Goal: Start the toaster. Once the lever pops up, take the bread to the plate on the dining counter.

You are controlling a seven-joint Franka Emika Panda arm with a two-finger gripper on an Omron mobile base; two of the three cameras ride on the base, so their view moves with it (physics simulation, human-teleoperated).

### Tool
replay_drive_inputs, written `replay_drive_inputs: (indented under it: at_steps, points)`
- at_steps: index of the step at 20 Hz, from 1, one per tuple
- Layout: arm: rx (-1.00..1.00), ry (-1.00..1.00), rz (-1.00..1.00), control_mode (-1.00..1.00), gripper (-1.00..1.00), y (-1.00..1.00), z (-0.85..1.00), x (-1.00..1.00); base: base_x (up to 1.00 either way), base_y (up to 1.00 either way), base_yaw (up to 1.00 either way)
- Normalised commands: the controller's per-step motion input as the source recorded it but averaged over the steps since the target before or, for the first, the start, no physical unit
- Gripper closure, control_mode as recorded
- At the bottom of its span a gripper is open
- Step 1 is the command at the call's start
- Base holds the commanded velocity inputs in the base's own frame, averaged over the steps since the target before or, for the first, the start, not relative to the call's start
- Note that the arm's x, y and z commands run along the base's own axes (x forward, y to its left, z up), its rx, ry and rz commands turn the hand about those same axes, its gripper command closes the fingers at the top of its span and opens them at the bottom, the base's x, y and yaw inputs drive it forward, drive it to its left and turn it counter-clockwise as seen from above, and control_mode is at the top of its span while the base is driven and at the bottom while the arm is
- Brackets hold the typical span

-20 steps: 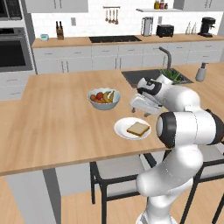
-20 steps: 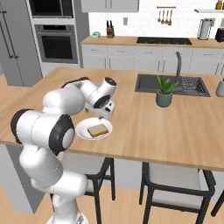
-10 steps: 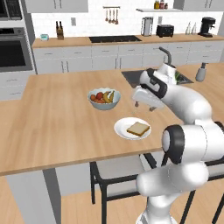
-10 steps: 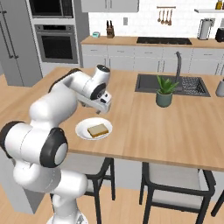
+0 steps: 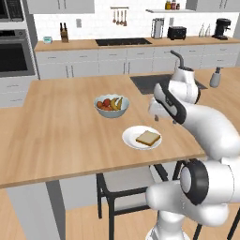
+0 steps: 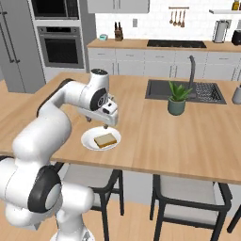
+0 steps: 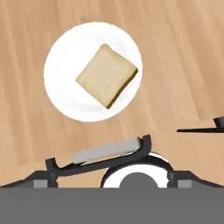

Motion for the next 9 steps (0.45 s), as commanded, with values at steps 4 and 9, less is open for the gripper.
replay_drive_inputs:
  at_steps: [4,9]
  points:
    - [-0.15,0.0,-0.09,-1.0,-1.0,-0.23,0.08,-0.83,0.0,0.0,0.0]
    - [-0.1,0.0,-0.07,-1.0,-1.0,-0.04,0.39,-0.98,0.0,0.0,0.0]
